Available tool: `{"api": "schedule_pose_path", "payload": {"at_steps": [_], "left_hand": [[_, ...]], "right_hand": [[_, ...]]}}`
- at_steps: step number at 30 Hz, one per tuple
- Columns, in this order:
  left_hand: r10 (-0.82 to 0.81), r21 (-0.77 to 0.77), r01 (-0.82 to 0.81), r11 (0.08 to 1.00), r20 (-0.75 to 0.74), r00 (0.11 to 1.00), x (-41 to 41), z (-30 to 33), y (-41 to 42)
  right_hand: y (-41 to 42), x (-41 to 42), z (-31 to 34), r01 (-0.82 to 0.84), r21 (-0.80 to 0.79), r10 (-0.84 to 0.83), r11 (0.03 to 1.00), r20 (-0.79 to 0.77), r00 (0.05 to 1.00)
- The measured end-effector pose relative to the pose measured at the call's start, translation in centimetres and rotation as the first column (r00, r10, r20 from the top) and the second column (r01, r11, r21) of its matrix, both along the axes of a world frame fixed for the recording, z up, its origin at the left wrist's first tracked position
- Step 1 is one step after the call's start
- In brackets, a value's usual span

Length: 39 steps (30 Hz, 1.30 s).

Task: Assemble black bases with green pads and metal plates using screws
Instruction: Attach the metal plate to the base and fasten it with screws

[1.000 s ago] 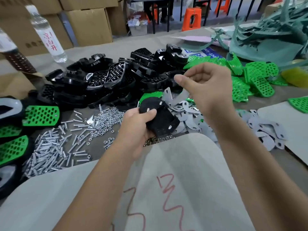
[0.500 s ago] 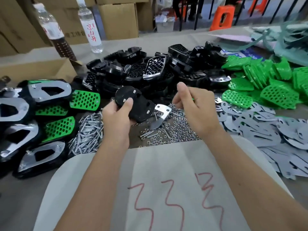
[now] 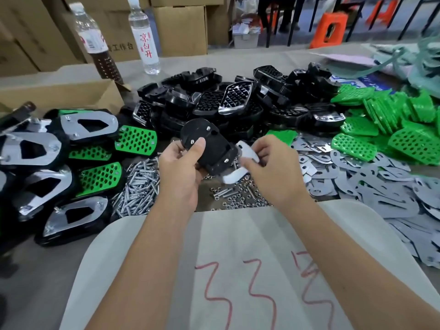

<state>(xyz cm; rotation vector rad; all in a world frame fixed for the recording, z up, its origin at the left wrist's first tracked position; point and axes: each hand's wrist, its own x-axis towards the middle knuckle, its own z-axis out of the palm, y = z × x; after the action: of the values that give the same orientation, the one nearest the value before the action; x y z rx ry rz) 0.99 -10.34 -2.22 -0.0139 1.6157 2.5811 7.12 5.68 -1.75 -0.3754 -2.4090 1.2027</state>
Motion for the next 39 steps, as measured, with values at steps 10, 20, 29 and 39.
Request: {"api": "schedule_pose_path", "payload": {"at_steps": [10,20,29,39], "left_hand": [[-0.074,-0.073,0.074,0.995,0.003,0.997,0.9,0.1,1.0],[-0.089,-0.149,0.093,0.984,0.034,0.996,1.0,0.0,1.4],[-0.09,-0.211,0.079,0.974,-0.041,0.995,1.1,-0.1,1.5],[-0.146,-0.21,0.134,0.969,-0.043,0.988,1.0,-0.5,1.1]], "right_hand": [[0.9,0.1,0.5,-0.18,-0.566,-0.043,0.805,-0.358,0.933],[0.7,0.1,0.2,-0.147,-0.642,-0.076,0.753,-0.307,0.949],[-0.1,0.1,-0.2,-0.259,-0.496,0.092,0.829,-0.336,0.937],[0.2,-0.1,-0.5,-0.134,-0.521,-0.01,0.843,-0.263,0.965]]}}
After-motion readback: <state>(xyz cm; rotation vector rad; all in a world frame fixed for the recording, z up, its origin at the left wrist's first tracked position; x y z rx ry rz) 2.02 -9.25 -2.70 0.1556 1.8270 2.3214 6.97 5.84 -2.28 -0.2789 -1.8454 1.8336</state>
